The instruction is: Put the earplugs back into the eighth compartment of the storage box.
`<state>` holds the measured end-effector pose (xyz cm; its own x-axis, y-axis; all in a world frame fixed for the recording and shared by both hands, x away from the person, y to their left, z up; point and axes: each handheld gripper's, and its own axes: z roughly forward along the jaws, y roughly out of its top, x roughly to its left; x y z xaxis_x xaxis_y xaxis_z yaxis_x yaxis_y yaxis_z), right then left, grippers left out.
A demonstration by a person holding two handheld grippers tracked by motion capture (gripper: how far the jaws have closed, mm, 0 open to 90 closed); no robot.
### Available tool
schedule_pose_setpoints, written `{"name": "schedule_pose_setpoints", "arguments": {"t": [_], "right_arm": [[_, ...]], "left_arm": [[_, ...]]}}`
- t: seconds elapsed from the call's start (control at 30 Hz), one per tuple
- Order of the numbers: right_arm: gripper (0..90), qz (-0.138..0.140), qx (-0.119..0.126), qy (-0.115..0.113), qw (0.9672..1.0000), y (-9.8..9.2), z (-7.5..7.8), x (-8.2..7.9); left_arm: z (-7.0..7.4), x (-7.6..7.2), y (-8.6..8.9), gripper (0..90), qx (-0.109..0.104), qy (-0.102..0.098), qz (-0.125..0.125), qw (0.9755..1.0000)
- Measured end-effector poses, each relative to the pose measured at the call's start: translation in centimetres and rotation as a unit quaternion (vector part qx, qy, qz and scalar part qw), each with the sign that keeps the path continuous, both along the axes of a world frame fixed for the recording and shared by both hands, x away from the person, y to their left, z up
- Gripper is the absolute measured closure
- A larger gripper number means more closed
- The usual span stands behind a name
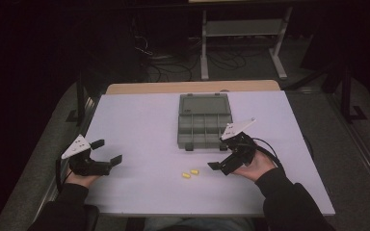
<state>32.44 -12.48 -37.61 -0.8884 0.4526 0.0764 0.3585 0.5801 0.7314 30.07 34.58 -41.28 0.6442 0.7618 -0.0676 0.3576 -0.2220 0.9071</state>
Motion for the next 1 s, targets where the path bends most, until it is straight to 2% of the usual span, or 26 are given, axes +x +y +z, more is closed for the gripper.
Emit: {"name": "schedule_pose_setpoints", "arguments": {"t": [0.5,1.0], "right_arm": [[0.0,0.031,-0.024,0.013,0.9991,2.5,-0.9,0.0],[0.0,0.061,-0.057,0.029,0.9961,5.1,-2.6,0.0]], "left_arm": [[0.0,0.0,0.0,0.0,-0.001,0.000,0.000,1.0000],[0.0,0.0,0.0,0.0,-0.001,0.000,-0.001,1.0000]]}}
